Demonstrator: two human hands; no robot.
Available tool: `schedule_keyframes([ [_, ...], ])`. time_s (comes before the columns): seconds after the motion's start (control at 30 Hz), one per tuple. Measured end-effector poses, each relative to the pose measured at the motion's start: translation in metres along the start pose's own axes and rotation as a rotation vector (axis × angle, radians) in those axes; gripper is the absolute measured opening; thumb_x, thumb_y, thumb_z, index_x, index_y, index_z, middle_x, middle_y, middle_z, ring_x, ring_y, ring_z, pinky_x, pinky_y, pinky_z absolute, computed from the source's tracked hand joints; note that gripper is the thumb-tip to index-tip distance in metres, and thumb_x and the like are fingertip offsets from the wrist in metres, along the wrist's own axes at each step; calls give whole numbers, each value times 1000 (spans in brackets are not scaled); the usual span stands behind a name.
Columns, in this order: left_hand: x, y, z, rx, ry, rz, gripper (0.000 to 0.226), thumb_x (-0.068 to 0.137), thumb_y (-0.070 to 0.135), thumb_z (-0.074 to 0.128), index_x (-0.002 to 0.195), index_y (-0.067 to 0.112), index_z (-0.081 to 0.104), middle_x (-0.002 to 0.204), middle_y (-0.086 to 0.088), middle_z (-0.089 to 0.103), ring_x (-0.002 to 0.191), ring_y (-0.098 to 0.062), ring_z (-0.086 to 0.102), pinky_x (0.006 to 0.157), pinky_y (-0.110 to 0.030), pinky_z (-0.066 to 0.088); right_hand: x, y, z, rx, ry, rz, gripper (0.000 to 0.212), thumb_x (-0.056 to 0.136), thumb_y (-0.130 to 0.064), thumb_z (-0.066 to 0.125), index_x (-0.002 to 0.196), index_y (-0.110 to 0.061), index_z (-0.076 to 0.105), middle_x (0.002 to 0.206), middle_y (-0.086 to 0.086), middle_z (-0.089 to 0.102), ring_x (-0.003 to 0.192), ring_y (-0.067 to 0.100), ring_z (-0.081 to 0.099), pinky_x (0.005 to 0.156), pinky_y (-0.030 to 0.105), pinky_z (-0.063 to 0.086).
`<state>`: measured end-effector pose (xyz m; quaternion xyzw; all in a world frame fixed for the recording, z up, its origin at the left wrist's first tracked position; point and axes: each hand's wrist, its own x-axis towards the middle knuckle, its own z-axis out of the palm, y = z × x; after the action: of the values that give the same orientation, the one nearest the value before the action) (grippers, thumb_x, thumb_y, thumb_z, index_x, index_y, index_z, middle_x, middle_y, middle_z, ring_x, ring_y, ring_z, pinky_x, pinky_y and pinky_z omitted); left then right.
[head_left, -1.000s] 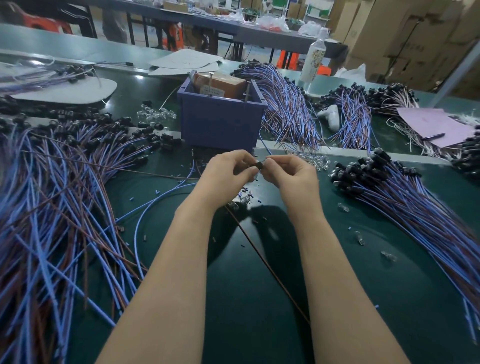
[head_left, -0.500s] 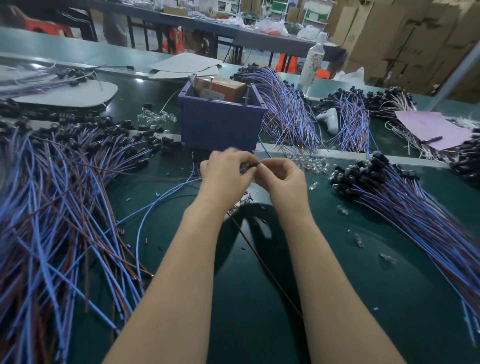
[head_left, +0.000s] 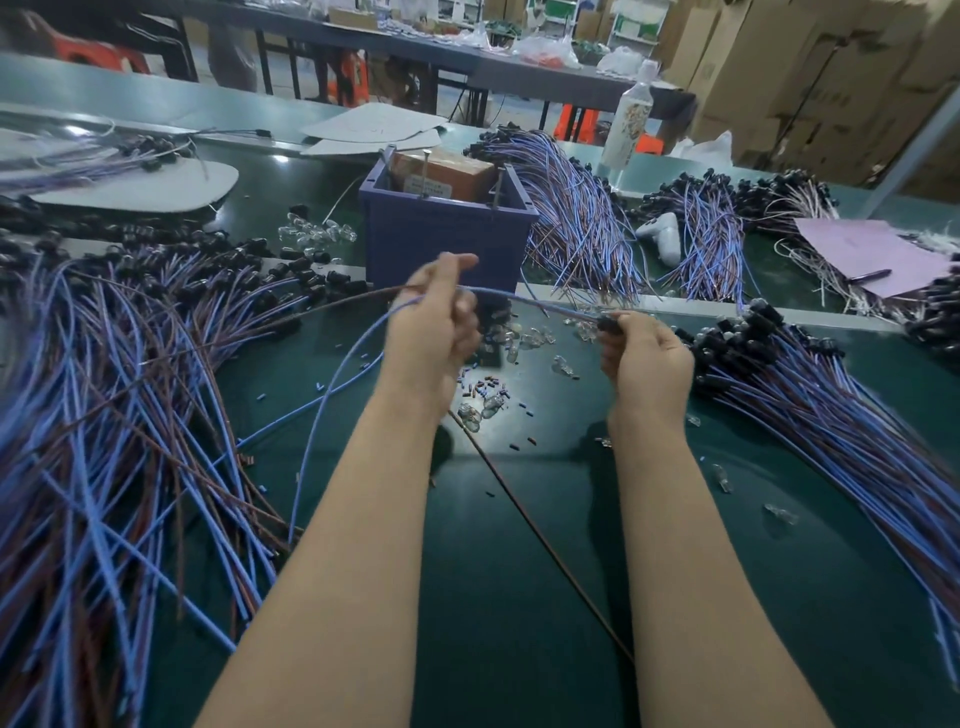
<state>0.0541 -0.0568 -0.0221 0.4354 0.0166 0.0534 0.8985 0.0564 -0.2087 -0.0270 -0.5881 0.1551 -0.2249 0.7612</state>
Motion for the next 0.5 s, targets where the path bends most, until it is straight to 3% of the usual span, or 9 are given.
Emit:
schedule_keyframes([
  [0.1, 5, 8, -12, -243, 176, 94, 27, 99, 27, 47, 79, 11, 57, 48, 9, 43, 40, -2, 33, 41, -13, 27, 10, 1, -12, -72, 247, -32, 18, 91, -7, 45, 78, -13, 56, 64, -2, 54, 50, 6, 44, 45, 18, 34],
  [0.17, 8, 11, -16, -300, 241, 123, 25, 99, 21, 47, 79, 11, 58, 54, 7, 48, 43, -1, 40, 42, -13, 34, 15, 2, -18, -78, 369, -22, 14, 92, -6, 41, 90, -12, 53, 71, -2, 53, 54, 6, 46, 44, 13, 36],
  [0.2, 9, 10, -16, -265, 259, 127, 24, 100, 19, 46, 81, 11, 60, 57, 7, 51, 45, -1, 43, 44, -13, 38, 15, 3, -19, -120, 398, -38, 16, 92, -4, 39, 95, -12, 53, 77, -2, 55, 61, 8, 50, 48, 11, 40],
  [0.27, 8, 5, -14, -115, 252, 110, 24, 100, 17, 45, 85, 12, 62, 60, 8, 57, 49, 1, 50, 50, -12, 45, 13, 5, -18, -320, 407, -159, 24, 89, -2, 40, 105, -11, 55, 101, 4, 59, 89, 18, 58, 78, 19, 49],
  [0.33, 6, -1, -9, 60, 205, 89, 23, 99, 16, 47, 84, 11, 63, 58, 9, 62, 50, 2, 55, 55, -12, 50, 3, 6, -10, -500, 310, -401, 28, 89, -2, 44, 113, -7, 57, 114, 5, 57, 109, 23, 52, 96, 33, 43],
  [0.4, 4, -6, -4, 184, 152, 92, 22, 98, 16, 50, 82, 9, 63, 54, 9, 64, 48, 2, 57, 54, -12, 50, -11, 9, 3, -583, 70, -605, 27, 92, -7, 47, 117, -6, 58, 115, 4, 58, 113, 19, 52, 100, 30, 40],
  [0.5, 3, -11, -1, 302, 108, 144, 23, 97, 14, 52, 77, 6, 61, 48, 7, 62, 43, 0, 55, 50, -12, 48, -26, 20, 23, -756, -347, -692, 29, 97, -16, 48, 122, -6, 59, 119, 8, 62, 114, 20, 53, 101, 30, 38],
])
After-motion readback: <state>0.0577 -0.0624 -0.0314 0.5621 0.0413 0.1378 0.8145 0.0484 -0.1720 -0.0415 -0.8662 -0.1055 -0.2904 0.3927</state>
